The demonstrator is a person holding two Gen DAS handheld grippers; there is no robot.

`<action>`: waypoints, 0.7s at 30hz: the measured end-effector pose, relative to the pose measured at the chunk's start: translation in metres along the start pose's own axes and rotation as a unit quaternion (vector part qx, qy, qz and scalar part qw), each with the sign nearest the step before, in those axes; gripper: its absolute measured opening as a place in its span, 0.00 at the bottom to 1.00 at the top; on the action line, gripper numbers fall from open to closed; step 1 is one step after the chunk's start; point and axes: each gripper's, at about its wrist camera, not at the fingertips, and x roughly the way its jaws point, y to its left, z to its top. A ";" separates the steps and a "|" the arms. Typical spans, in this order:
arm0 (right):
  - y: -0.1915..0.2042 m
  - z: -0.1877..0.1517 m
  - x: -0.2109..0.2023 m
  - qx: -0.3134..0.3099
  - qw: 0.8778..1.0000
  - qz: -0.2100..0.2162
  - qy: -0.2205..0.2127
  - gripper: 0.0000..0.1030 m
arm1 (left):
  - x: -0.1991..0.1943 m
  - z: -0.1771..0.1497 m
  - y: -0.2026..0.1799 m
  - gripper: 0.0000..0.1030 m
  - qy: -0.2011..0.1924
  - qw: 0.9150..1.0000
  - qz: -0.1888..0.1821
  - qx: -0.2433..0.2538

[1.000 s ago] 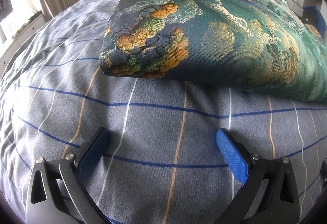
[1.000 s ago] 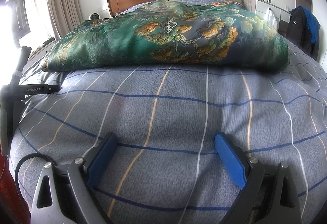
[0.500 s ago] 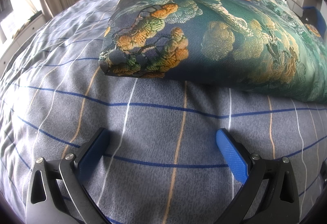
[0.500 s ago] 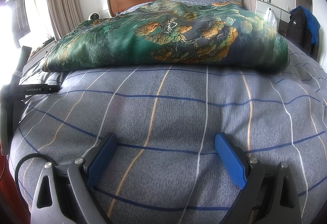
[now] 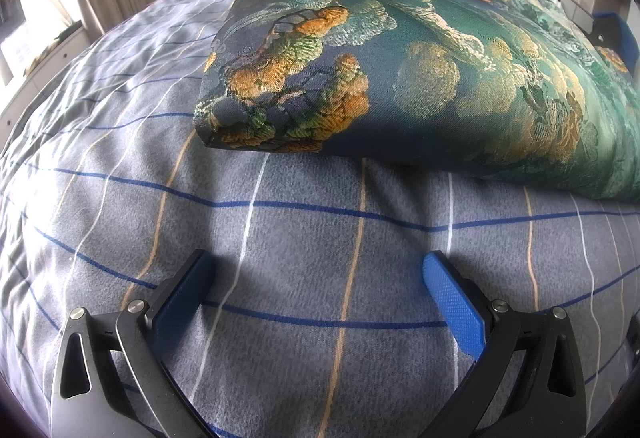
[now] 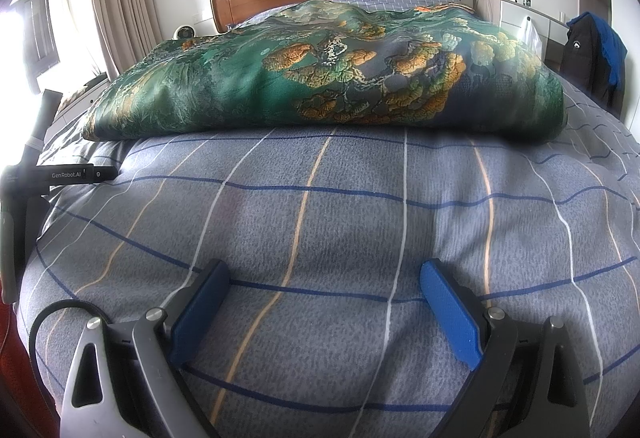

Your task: Fold large clothes

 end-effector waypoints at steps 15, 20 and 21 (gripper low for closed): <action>0.000 0.000 0.000 0.000 1.000 0.000 0.000 0.93 | 0.000 -0.002 0.002 1.00 0.000 1.000 0.000 0.000; 0.000 0.000 0.000 0.000 1.000 0.000 -0.001 0.93 | 0.000 -0.001 0.001 1.00 0.000 1.000 0.000 0.000; 0.000 0.000 0.000 0.000 1.000 0.000 -0.001 0.93 | 0.000 -0.002 0.002 1.00 0.000 1.000 0.000 0.000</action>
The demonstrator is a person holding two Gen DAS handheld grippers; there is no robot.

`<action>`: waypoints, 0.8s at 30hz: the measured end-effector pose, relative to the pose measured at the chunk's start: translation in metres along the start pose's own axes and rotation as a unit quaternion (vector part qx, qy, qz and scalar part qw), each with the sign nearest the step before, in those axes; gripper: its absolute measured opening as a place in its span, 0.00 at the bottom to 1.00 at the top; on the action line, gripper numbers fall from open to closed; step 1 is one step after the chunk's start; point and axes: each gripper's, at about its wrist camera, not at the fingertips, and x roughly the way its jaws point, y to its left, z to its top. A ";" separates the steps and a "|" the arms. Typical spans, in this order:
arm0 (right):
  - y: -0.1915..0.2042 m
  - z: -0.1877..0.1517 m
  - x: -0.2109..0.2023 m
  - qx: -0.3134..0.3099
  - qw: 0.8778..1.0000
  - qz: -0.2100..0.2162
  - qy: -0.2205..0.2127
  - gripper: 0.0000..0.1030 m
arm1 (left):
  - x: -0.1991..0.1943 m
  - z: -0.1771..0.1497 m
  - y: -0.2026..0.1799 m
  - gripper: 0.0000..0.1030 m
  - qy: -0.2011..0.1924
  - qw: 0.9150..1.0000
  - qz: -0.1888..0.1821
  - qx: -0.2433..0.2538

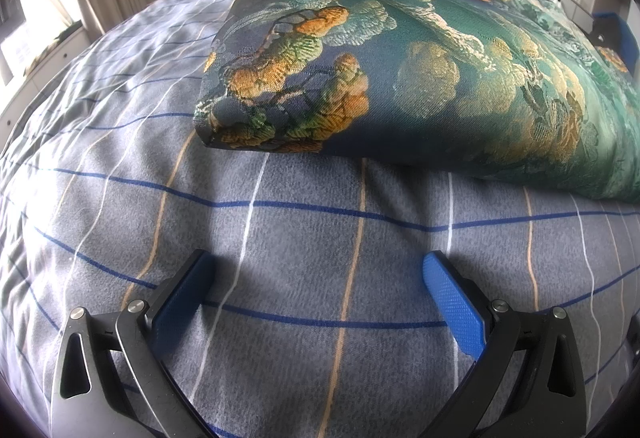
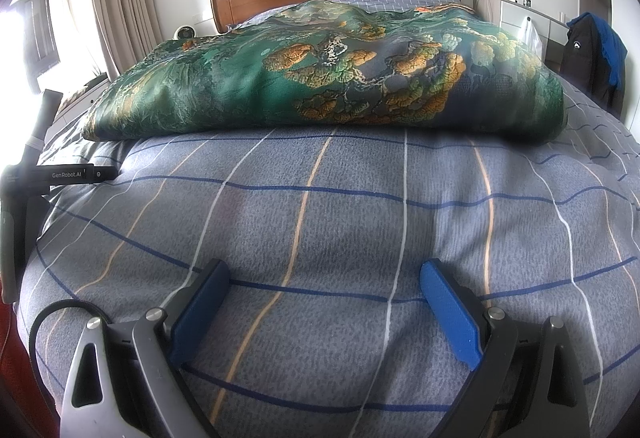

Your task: Fold large clothes

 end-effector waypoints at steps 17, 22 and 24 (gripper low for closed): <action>0.000 0.000 0.000 0.000 1.000 0.000 -0.001 0.93 | 0.000 0.001 -0.001 1.00 0.000 1.000 0.000 0.000; 0.000 0.000 0.000 0.000 1.000 0.000 -0.001 0.93 | 0.000 0.000 0.000 1.00 0.000 1.000 0.000 0.000; 0.000 0.000 0.000 0.000 1.000 0.000 -0.001 0.93 | 0.000 0.000 0.000 1.00 0.000 1.000 0.000 0.000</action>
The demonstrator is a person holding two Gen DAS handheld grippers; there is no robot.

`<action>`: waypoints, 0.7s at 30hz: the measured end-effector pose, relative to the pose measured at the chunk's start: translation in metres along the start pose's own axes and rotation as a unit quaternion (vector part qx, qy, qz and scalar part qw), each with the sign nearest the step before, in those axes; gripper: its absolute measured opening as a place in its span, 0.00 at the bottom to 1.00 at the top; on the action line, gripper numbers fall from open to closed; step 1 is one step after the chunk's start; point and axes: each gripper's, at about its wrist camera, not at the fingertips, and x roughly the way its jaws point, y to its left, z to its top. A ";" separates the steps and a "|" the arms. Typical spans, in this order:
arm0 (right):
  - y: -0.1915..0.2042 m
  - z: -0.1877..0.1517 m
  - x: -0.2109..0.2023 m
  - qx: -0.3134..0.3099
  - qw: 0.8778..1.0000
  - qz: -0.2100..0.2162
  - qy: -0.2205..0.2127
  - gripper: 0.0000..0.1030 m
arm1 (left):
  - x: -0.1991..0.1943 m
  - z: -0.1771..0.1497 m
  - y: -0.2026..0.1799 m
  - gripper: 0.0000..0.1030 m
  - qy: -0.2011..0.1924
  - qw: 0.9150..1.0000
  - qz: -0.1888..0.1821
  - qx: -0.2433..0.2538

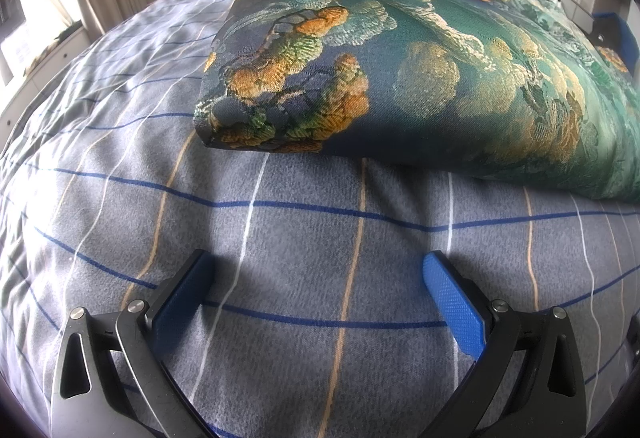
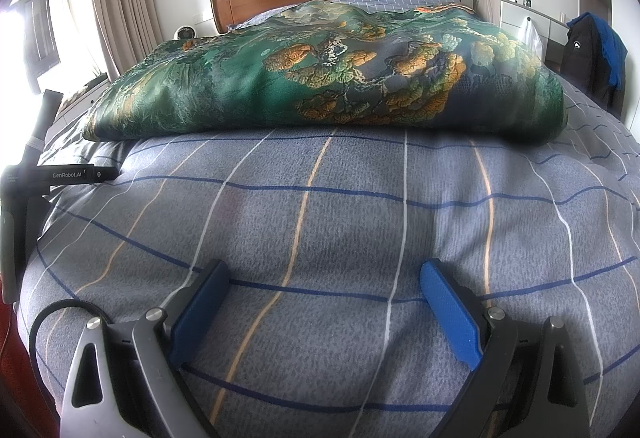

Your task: Fold large clothes

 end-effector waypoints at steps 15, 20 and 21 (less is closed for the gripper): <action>0.000 0.000 0.000 0.000 1.000 0.000 0.000 0.93 | 0.000 0.000 0.000 1.00 0.000 1.000 0.000 0.000; 0.000 0.000 0.000 0.000 1.000 0.001 0.000 0.93 | 0.000 0.002 -0.001 1.00 0.000 1.000 0.000 0.000; 0.000 0.000 0.000 0.000 1.000 0.001 0.000 0.93 | 0.000 0.000 0.000 1.00 0.000 1.000 0.000 0.000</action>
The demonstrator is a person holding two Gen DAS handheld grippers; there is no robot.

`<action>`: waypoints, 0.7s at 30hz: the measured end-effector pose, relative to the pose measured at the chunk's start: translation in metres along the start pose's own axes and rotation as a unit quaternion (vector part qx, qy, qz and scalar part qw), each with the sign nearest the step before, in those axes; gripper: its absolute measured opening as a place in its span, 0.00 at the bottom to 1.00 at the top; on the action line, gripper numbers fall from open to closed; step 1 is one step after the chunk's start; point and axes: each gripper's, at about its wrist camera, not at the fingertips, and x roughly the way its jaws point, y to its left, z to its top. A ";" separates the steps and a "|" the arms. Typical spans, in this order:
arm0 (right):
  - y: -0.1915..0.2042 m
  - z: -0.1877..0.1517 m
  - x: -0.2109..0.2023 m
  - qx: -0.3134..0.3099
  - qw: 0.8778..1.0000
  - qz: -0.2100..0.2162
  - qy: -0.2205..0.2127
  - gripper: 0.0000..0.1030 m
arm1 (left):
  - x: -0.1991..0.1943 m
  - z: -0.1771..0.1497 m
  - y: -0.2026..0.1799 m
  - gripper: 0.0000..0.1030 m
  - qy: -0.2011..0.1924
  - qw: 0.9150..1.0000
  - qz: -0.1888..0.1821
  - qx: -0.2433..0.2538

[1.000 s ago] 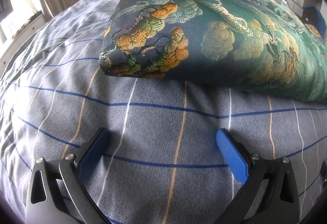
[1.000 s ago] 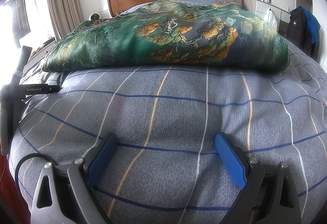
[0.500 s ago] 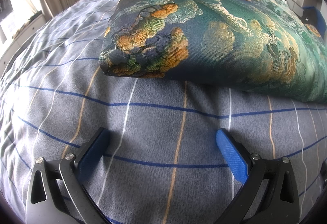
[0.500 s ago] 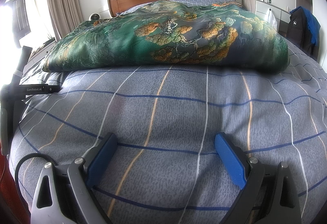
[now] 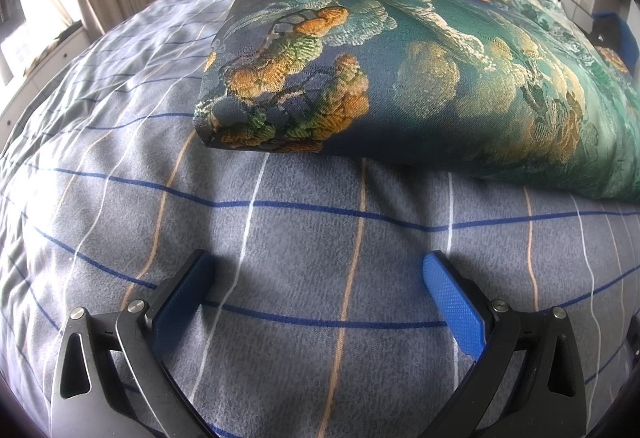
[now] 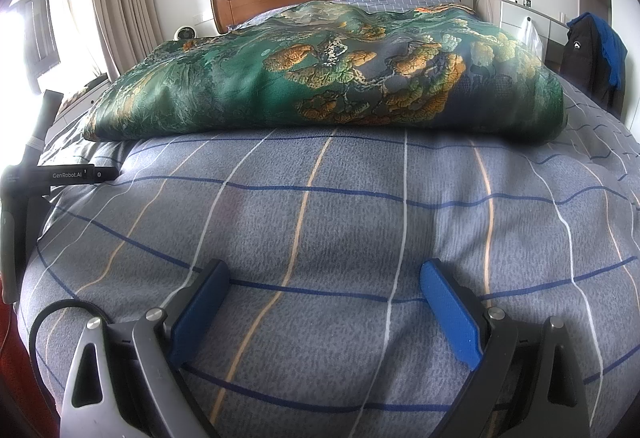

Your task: Fold large clothes

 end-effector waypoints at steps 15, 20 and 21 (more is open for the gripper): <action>0.000 0.000 0.000 0.000 1.000 0.000 0.000 0.93 | 0.000 0.000 0.000 1.00 0.000 1.000 0.000 0.000; 0.000 0.000 0.001 0.000 1.000 0.000 -0.001 0.93 | 0.000 0.000 0.000 1.00 0.000 1.000 0.000 0.000; 0.000 0.000 0.001 0.000 1.000 0.000 -0.001 0.93 | 0.000 -0.001 0.000 1.00 0.000 1.000 0.000 0.000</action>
